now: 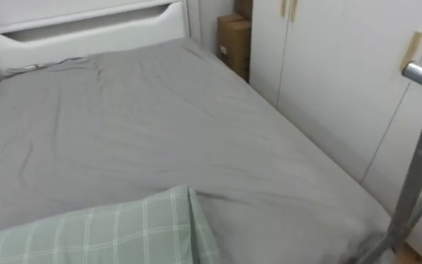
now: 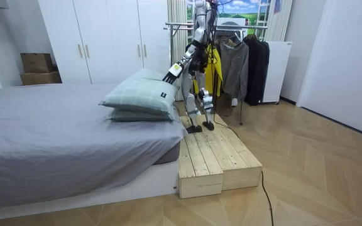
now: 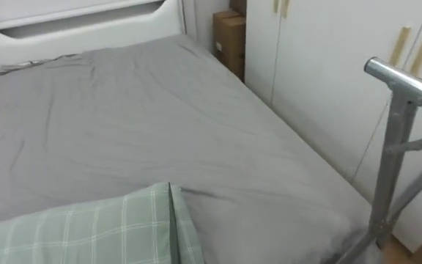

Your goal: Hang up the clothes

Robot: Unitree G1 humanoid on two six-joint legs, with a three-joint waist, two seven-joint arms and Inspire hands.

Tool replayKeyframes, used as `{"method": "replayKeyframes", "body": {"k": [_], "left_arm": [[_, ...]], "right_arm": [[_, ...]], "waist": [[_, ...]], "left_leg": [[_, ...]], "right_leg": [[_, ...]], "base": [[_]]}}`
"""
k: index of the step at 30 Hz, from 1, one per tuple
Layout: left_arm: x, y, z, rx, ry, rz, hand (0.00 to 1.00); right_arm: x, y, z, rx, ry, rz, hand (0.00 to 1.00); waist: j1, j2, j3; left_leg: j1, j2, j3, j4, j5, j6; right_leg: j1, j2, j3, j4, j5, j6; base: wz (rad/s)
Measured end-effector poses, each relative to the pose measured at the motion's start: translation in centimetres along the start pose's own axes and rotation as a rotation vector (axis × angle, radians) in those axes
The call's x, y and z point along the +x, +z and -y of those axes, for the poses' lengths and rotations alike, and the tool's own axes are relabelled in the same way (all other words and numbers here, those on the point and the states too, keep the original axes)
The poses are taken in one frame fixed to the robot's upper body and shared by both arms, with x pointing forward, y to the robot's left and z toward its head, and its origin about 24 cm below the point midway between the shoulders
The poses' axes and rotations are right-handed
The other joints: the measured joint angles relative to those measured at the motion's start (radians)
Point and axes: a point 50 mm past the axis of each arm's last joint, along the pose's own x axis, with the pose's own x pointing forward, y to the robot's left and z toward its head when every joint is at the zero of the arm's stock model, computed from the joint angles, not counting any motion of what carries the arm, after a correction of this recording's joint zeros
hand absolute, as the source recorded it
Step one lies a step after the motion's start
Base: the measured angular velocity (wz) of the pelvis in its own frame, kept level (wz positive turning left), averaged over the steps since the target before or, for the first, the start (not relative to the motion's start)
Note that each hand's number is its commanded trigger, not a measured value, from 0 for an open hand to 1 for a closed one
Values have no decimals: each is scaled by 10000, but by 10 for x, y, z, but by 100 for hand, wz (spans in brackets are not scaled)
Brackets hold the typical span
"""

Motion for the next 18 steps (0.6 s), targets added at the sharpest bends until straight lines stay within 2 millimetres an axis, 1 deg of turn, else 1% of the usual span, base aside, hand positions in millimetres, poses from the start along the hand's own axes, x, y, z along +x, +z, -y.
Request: {"method": "replayKeyframes", "body": {"k": [1, 2, 3, 4, 5, 6, 7, 8, 9, 10, 11, 13, 14, 16, 18], "left_arm": [[1, 3, -2, -30, 42, 119, 0], [3, 6, -3, -19, 55, 174, 0], [4, 7, -3, -49, 64, 164, 0], [4, 4, -5, -125, 114, 104, 0], [4, 0, -9, -205, 188, -29, 0], [4, -1, -11, -289, 241, -71, 0], [3, -4, -12, -398, 228, -153, 0], [2, -8, -13, -500, 236, -283, 0], [1, -10, -13, -590, 274, -365, 0], [1, -12, -15, -730, 349, -495, 0], [1, -16, -17, -846, 426, -637, 0], [-1, -22, -19, -1013, 554, -924, 0], [-2, -26, -20, -1031, 582, -1074, 0], [-3, -28, -17, -1085, 536, -1130, 0], [-3, -28, -16, -1136, 508, -1143, 0]], "right_arm": [[0, 4, -3, 341, 90, 96, 0], [0, 7, -4, 493, 144, 196, 0], [0, 6, -3, 562, 117, 185, 0], [0, 3, -2, 734, 36, 123, 0], [0, -1, -2, 898, -17, 41, 0], [-1, -5, -3, 933, -31, -40, 0], [-1, -5, -1, 1026, -110, -41, 0], [0, -2, 1, 1065, -157, 42, 0], [0, -1, 2, 1171, -178, 77, 0], [0, -1, 1, 1199, -98, 129, 0], [0, -2, 0, 1216, 3, 82, 0], [-1, -5, -2, 1209, 184, 0, 0], [-1, -5, -3, 1199, 301, -43, 0], [-1, -9, -2, 1141, 377, -156, 0], [-1, -10, -2, 1148, 454, -186, 0]], "waist": [[-28, 171, -41], [-152, 181, -29], [-171, 177, -25], [-153, 113, -9], [-314, -138, 4], [-344, -300, 4], [-113, -304, -25], [22, -230, -36], [-23, -198, -55], [-66, -155, -70], [-53, -142, -83], [-27, -142, -90], [-60, -161, -91], [-36, -171, -90], [-13, -222, -81]], "left_leg": [[-69, 71, -226, -256, 38, -53], [-17, 67, -426, -652, 278, -81], [79, 55, -565, -836, 383, -109], [319, 11, -750, -1115, 495, -197], [518, -139, -1102, -1133, 475, -247], [601, -273, -1202, -1103, 449, -293], [764, -290, -1234, -973, 388, -380], [854, -235, -1194, -909, 349, -436], [874, -243, -1195, -921, 358, -446], [894, -240, -1207, -1004, 363, -456], [926, -259, -1290, -1175, 381, -486], [1101, -316, -1468, -1464, 401, -521], [1222, -374, -1564, -1609, 404, -522], [1435, -430, -1709, -1800, 411, -526], [1600, -482, -1834, -1965, 410, -526]], "right_leg": [[-775, 392, 1317, -501, -554, -24], [-1376, 613, 1966, -1337, -520, -36], [-1599, 647, 2276, -1812, -376, 43], [-1820, 808, 2889, -2789, 151, 256], [-1807, 771, 3623, -3080, 718, 581], [-1717, 801, 3712, -3106, 823, 655], [-1548, 746, 3500, -3108, 1145, 429], [-1369, 724, 3177, -3195, 1237, 347], [-1244, 750, 3052, -3281, 1252, 377], [-1065, 770, 2836, -3407, 1252, 331], [-894, 817, 2848, -3441, 1268, 299], [-672, 919, 2801, -3460, 1239, 331], [-560, 913, 2859, -3492, 1221, 357], [-406, 901, 2852, -3456, 1221, 357], [-273, 898, 3131, -3444, 1209, 379]], "base": [[51], [39], [57], [81], [95], [90], [47], [32], [41], [55], [52], [29], [22], [26], [27]]}}
